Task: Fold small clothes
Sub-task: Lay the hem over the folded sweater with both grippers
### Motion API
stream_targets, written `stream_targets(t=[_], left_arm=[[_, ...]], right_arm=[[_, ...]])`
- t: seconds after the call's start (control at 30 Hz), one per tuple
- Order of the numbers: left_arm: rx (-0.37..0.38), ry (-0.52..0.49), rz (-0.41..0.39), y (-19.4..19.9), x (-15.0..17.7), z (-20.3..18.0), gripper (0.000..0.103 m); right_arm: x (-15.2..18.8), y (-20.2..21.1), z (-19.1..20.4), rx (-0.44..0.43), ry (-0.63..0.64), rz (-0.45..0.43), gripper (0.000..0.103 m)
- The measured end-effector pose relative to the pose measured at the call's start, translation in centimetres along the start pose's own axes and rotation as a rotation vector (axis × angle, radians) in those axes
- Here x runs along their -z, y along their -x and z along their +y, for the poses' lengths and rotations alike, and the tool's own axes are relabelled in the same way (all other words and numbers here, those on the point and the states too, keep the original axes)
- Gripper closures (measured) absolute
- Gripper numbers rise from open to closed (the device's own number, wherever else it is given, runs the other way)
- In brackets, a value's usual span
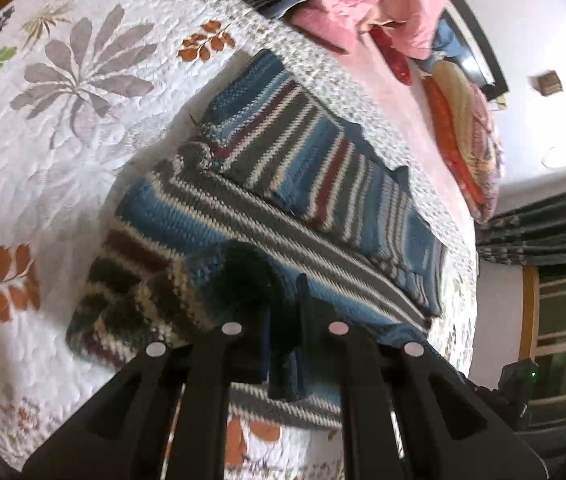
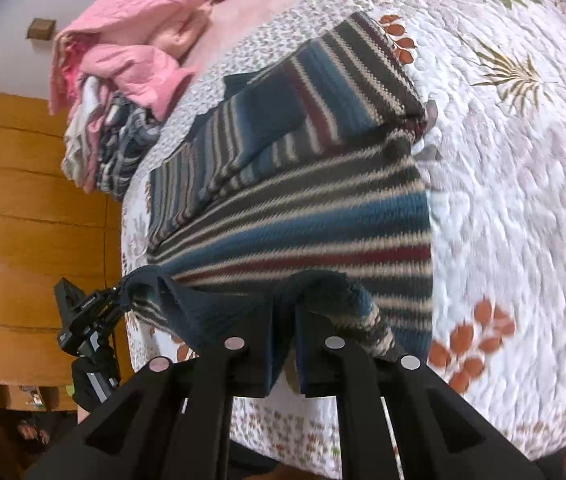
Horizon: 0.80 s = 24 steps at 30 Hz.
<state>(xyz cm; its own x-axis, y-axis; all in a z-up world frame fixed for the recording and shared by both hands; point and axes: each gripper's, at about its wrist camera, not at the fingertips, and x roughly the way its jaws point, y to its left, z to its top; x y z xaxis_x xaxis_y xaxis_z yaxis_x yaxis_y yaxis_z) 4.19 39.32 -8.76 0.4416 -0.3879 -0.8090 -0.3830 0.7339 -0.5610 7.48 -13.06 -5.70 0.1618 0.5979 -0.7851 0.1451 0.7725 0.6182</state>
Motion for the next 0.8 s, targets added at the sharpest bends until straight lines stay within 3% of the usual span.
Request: stream_targets(t=[0.27, 0.4, 0.47, 0.5, 0.53, 0.63, 0.7, 0.77, 0.8], left_arm=[[-0.048, 0.045, 0.040, -3.9, -2.4, 1.4, 0.090], [-0.002, 0.123, 0.080, -4.4, -3.2, 2.4, 0.086], [0.028, 0.130, 0.075, -3.6, -3.6, 2.3, 0.079], [0.055, 0.127, 0.071, -2.9, -3.8, 2.1, 0.077], [0.069, 0.121, 0.065, -2.4, -3.8, 1.9, 0.074], [0.017, 0.050, 0.007, -0.5, -3.9, 1.0, 0.061], [-0.033, -0.023, -0.047, 1.2, -4.1, 0.2, 0.058], [-0.063, -0.103, -0.092, 2.3, -4.2, -0.7, 0.054], [-0.084, -0.168, -0.113, 2.8, -4.1, -1.5, 0.052]], right_arm=[[-4.4, -4.3, -1.5, 0.017, -0.079, 0.071, 0.093], [-5.2, -5.0, -2.4, 0.037, -0.112, 0.092, 0.087], [-5.5, -4.7, -3.0, 0.054, -0.130, 0.097, 0.077], [-5.6, -4.3, -3.2, 0.072, -0.128, 0.082, 0.065], [-5.8, -3.7, -3.4, 0.097, -0.123, 0.058, 0.062], [-6.1, -2.3, -3.6, 0.095, -0.094, 0.025, 0.062], [-6.0, -1.9, -3.2, 0.087, -0.057, 0.024, 0.062], [-5.8, -2.0, -2.5, 0.081, -0.001, 0.034, 0.059], [-5.7, -2.1, -2.1, 0.083, 0.022, 0.040, 0.052]])
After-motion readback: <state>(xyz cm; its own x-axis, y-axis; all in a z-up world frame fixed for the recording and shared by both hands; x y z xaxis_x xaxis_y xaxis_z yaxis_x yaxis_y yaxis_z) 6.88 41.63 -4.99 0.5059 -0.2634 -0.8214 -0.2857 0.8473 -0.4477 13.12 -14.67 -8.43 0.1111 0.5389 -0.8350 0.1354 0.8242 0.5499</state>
